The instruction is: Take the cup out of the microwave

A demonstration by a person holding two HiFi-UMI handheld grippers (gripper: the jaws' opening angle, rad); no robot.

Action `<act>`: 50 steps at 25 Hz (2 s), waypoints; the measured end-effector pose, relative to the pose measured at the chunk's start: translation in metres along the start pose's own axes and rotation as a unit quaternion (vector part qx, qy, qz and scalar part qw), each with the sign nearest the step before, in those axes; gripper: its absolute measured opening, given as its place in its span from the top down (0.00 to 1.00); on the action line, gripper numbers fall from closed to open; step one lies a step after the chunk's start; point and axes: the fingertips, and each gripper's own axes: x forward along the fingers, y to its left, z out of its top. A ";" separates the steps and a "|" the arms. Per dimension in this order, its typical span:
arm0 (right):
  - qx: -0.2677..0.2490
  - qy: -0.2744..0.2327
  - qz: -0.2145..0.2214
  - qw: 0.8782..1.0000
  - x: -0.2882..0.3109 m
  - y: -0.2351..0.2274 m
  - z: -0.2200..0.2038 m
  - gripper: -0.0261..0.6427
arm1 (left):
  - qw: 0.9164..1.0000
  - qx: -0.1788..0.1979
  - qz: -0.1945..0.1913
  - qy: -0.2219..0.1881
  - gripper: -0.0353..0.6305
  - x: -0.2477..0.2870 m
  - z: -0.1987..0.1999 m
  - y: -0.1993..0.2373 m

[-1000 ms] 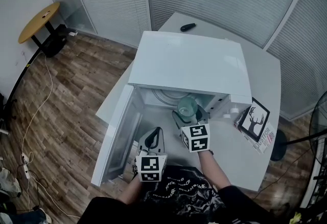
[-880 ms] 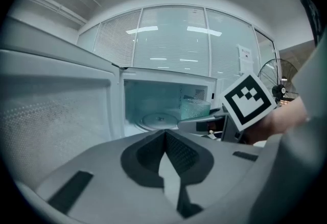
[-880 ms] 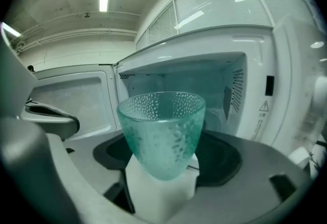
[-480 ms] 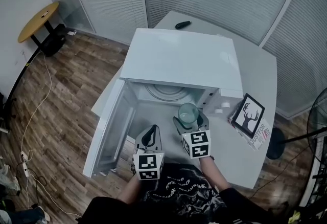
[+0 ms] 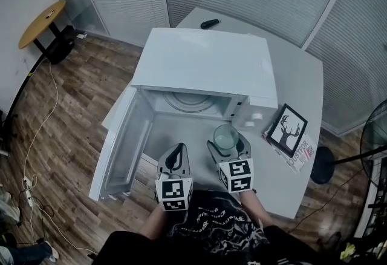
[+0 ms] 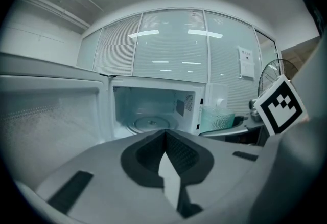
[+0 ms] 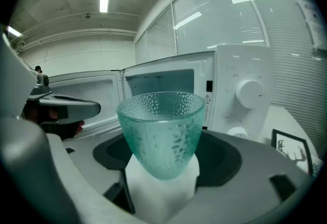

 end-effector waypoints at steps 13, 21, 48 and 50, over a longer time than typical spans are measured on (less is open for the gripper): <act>0.008 -0.024 -0.024 0.999 -0.049 -0.023 0.002 0.41 | 1.000 0.013 -0.005 -0.025 0.94 -0.004 0.012 -0.030; 0.006 -0.048 -0.039 0.998 -0.079 -0.036 0.014 0.41 | 0.999 0.014 -0.011 -0.036 0.94 -0.011 0.019 -0.046; -0.009 -0.110 -0.053 0.992 -0.135 -0.052 0.038 0.41 | 0.998 0.024 -0.004 -0.060 0.94 -0.036 0.039 -0.077; -0.011 -0.113 -0.050 0.992 -0.136 -0.051 0.038 0.41 | 0.998 0.025 -0.002 -0.062 0.94 -0.037 0.040 -0.076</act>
